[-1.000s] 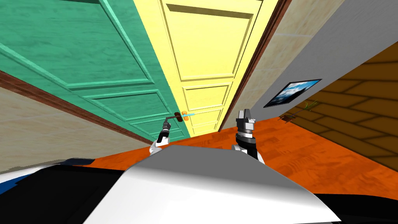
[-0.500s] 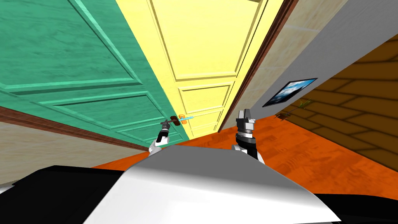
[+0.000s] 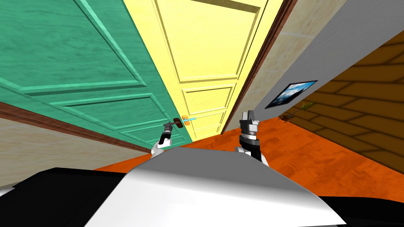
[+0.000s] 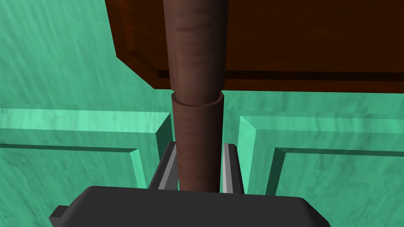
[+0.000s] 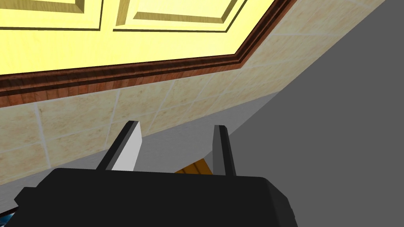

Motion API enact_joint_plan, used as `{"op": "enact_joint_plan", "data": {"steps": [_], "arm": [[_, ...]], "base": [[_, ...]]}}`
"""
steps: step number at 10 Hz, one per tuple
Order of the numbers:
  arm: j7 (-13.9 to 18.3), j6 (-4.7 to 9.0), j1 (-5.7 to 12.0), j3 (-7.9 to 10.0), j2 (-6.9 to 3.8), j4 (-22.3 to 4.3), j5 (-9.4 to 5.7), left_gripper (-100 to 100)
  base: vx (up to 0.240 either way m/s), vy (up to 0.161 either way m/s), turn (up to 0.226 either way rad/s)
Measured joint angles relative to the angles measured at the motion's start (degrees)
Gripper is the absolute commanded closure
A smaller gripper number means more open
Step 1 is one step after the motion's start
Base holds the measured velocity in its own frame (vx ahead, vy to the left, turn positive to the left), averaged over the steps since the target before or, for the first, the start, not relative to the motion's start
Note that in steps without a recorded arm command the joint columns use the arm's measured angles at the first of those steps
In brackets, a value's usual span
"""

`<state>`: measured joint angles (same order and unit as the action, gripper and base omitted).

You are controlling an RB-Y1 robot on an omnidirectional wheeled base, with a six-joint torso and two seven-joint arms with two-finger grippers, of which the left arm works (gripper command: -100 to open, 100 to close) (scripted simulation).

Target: Pull the door open

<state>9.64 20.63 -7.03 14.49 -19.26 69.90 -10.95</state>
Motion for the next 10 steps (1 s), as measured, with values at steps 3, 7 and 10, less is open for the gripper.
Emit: {"op": "enact_joint_plan", "data": {"steps": [3,7,10], "arm": [[1.06,0.52,-0.87,-0.23,-1.57,0.42,-0.29,100],[3.01,1.2,-2.72,-2.54,-3.38,1.11,-0.42,100],[4.65,2.13,-3.05,-4.69,-4.81,1.42,-0.46,100]], "base": [[-0.197,0.009,-0.092],[-0.203,0.024,-0.139],[-0.207,0.062,-0.146]]}}
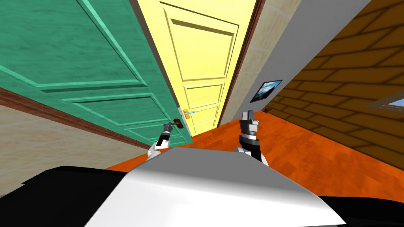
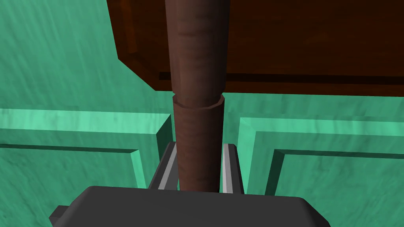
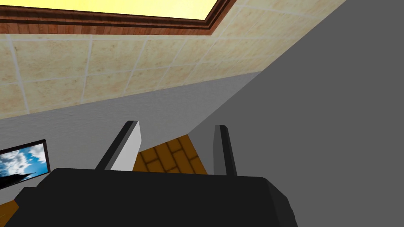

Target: Pull the door open

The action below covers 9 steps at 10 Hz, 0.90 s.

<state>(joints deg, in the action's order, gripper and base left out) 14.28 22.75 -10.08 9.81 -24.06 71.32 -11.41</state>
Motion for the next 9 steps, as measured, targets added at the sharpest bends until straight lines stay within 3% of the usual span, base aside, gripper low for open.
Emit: {"op": "enact_joint_plan", "data": {"steps": [2,6,9], "arm": [[0.23,-0.25,-0.64,-0.73,0.04,0.99,0.1,100],[1.86,1.13,-2.6,-1.97,-1.94,2.37,-0.06,100],[3.6,3.05,-3.78,-3.92,-3.61,2.18,-0.08,100]], "base": [[-0.111,0.03,-0.064],[-0.201,0.046,-0.138],[-0.213,0.057,-0.132]]}}
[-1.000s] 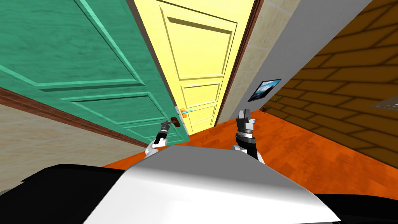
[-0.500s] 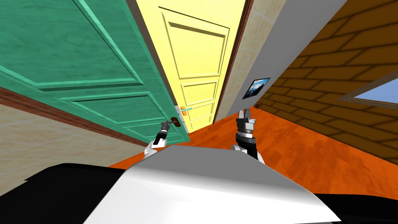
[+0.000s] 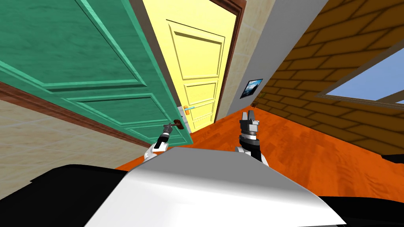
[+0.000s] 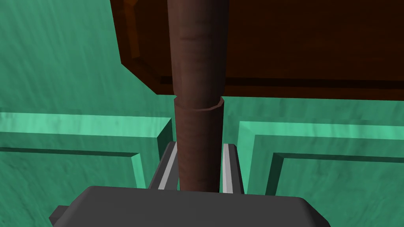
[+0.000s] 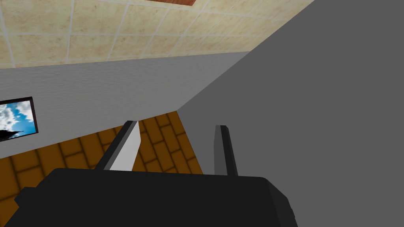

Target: Pull the door open

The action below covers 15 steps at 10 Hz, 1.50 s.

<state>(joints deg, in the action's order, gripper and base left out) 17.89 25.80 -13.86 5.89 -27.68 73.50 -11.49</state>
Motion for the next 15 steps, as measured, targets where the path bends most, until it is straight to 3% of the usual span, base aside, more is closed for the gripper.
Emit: {"op": "enact_joint_plan", "data": {"steps": [4,10,13,15], "arm": [[1.49,1.5,-2.29,-1.16,-1.77,1.01,-0.12,100],[4.52,5.85,-6.71,-3.68,-5.29,3.06,-0.3,100],[5.31,7.02,-7.78,-4.47,-6.31,2.92,-0.28,100],[6.31,8.77,-8.29,-4.86,-7.55,2.53,-0.34,100]], "base": [[-0.183,0.038,-0.103],[-0.213,0.062,-0.138],[-0.189,0.059,-0.132],[-0.235,0.069,-0.189]]}}
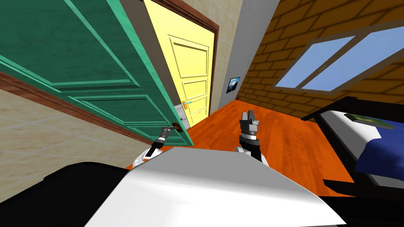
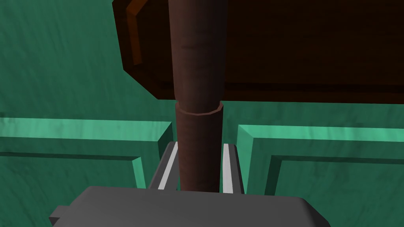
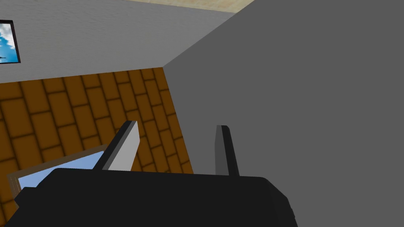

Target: Pull the door open

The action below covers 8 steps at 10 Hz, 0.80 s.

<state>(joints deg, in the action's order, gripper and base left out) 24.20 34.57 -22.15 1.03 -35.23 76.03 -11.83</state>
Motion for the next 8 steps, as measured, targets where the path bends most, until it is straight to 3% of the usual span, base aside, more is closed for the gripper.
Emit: {"op": "enact_joint_plan", "data": {"steps": [5,8], "arm": [[2.05,3.72,-1.71,-1.53,-2.45,-0.78,0.12,100],[2.51,4.48,-2.09,-1.88,-3.1,-1.33,0.15,100]], "base": [[-0.204,0.053,-0.122],[-0.166,0.052,-0.117]]}}
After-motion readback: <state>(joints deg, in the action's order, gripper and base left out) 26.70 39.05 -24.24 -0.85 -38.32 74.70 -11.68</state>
